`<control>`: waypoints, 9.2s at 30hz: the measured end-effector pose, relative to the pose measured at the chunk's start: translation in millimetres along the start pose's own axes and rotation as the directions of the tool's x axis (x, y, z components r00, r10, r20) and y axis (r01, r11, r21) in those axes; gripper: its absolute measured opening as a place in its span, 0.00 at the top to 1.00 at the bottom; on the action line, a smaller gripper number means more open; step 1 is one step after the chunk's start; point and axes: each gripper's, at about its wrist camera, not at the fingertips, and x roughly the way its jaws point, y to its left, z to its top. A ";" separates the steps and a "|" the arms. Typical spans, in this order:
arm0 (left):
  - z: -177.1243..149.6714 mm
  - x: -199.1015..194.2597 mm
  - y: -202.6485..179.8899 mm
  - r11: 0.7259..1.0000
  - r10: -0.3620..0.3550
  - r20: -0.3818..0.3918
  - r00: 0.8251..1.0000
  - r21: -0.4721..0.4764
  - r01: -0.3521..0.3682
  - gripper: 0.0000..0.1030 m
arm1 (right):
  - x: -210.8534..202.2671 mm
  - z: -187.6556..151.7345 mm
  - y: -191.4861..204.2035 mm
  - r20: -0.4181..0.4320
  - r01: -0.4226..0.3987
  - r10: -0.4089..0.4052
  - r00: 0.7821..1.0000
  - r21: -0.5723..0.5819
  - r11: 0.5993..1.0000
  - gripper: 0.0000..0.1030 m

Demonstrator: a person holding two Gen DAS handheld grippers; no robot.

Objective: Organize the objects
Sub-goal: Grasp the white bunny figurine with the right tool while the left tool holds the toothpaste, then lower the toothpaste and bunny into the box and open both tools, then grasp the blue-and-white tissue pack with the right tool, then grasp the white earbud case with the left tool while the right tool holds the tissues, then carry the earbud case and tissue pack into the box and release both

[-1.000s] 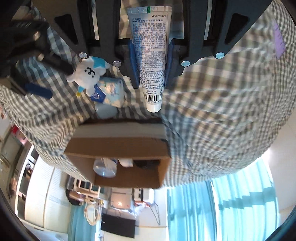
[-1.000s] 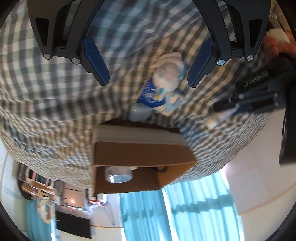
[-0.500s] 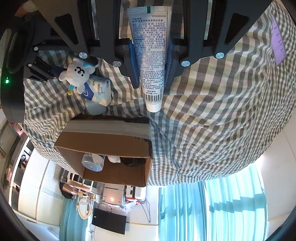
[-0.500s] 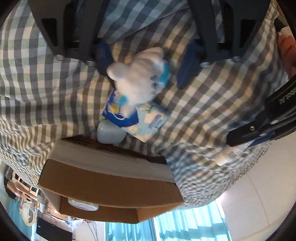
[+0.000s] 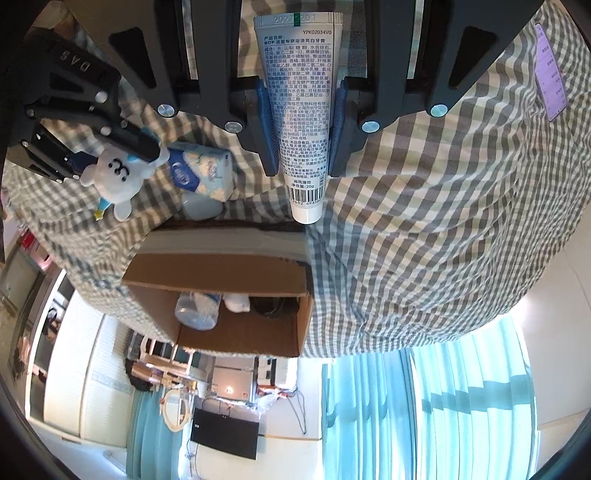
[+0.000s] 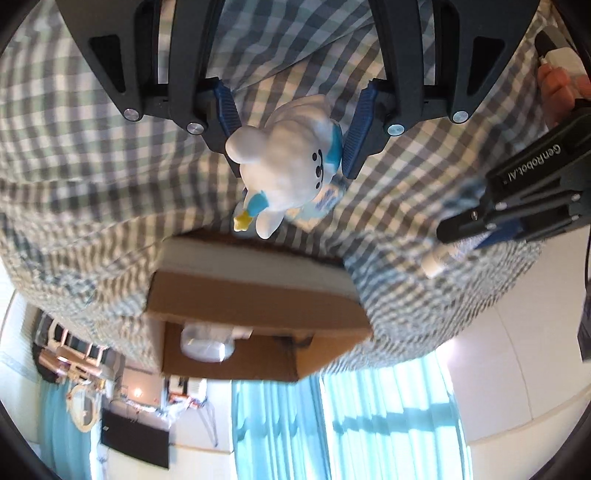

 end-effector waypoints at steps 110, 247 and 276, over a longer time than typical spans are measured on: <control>54.6 -6.4 8.3 0.989 0.145 0.083 0.986 0.009 -0.146 0.01 | -23.6 61.9 -16.6 0.109 -0.036 0.040 0.993 -0.041 0.999 0.05; 177.7 116.5 -34.7 0.986 -0.084 0.081 0.993 0.154 0.071 0.51 | 44.5 170.0 -79.1 0.023 -0.077 0.076 0.997 0.040 0.996 0.16; 178.3 165.2 -36.5 0.981 -0.114 0.011 0.993 0.159 0.111 0.24 | 68.7 139.1 -81.6 0.019 -0.114 0.115 0.993 -0.062 0.992 0.05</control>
